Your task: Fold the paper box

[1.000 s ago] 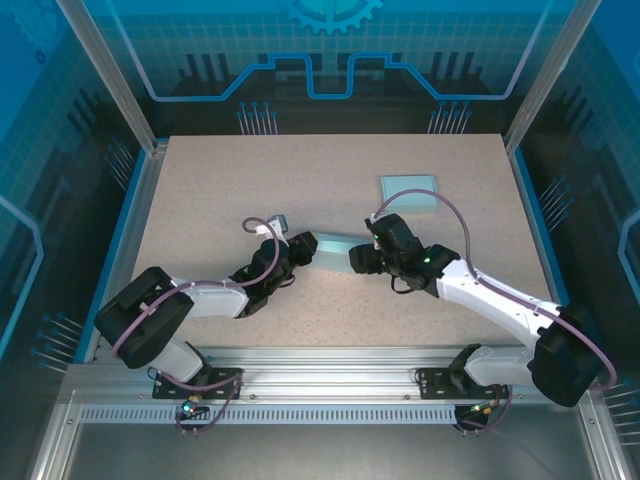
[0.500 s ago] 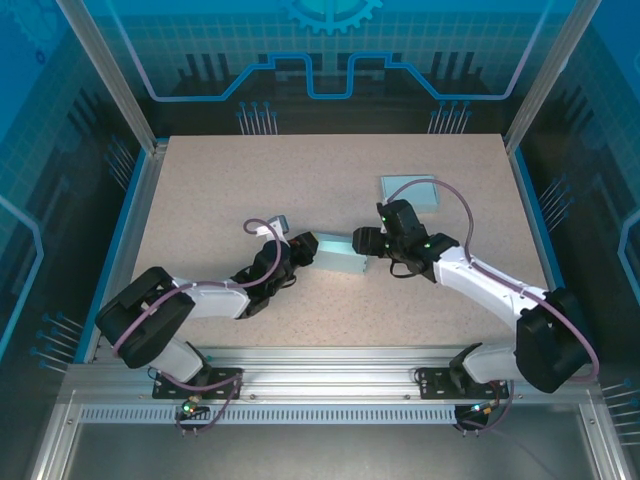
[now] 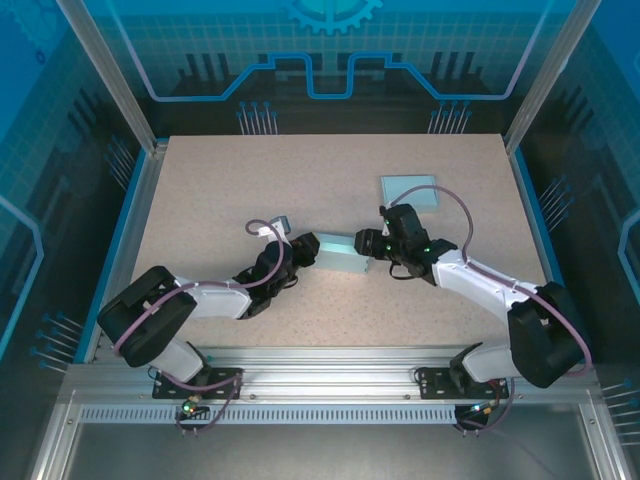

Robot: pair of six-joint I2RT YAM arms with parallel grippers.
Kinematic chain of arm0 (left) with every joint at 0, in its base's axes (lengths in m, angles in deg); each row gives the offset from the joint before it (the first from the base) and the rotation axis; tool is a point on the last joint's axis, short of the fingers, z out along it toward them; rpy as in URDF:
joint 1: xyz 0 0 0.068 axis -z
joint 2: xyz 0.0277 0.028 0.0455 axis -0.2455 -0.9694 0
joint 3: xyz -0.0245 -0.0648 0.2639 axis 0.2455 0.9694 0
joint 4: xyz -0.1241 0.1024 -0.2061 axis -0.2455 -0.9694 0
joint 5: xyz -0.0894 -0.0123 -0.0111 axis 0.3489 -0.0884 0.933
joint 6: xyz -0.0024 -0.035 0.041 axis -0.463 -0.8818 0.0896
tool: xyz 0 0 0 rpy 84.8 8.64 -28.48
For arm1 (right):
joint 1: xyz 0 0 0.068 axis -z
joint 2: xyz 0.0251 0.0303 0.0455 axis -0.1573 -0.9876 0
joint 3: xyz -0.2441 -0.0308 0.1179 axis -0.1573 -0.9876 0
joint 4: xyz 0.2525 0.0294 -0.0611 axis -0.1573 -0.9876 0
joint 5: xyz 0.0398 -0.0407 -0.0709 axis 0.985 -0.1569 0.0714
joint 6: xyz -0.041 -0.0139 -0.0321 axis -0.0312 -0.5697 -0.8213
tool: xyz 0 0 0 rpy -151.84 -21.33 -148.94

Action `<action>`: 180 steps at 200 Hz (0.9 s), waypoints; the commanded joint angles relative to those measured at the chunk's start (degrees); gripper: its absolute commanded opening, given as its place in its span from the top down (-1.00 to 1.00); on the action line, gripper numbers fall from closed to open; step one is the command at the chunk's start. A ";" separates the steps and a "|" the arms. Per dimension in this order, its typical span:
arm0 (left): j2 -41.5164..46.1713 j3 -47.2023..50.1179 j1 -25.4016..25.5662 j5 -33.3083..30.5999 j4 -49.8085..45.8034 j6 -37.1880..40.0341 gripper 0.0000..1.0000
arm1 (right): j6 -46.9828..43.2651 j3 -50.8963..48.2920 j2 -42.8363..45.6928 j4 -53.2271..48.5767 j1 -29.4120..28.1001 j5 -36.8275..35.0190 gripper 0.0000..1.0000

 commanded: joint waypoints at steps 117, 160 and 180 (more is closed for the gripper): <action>-2.70 4.86 0.04 2.58 -18.88 0.25 0.28 | 0.65 -14.38 -5.38 9.22 1.41 1.36 0.30; -4.39 6.67 -0.15 2.89 -17.42 -1.26 0.44 | 0.48 -16.11 -4.17 10.74 2.04 1.42 0.52; -4.73 7.19 -0.15 2.72 -16.73 -1.69 0.50 | 0.65 -17.87 -4.19 13.23 2.45 1.51 0.60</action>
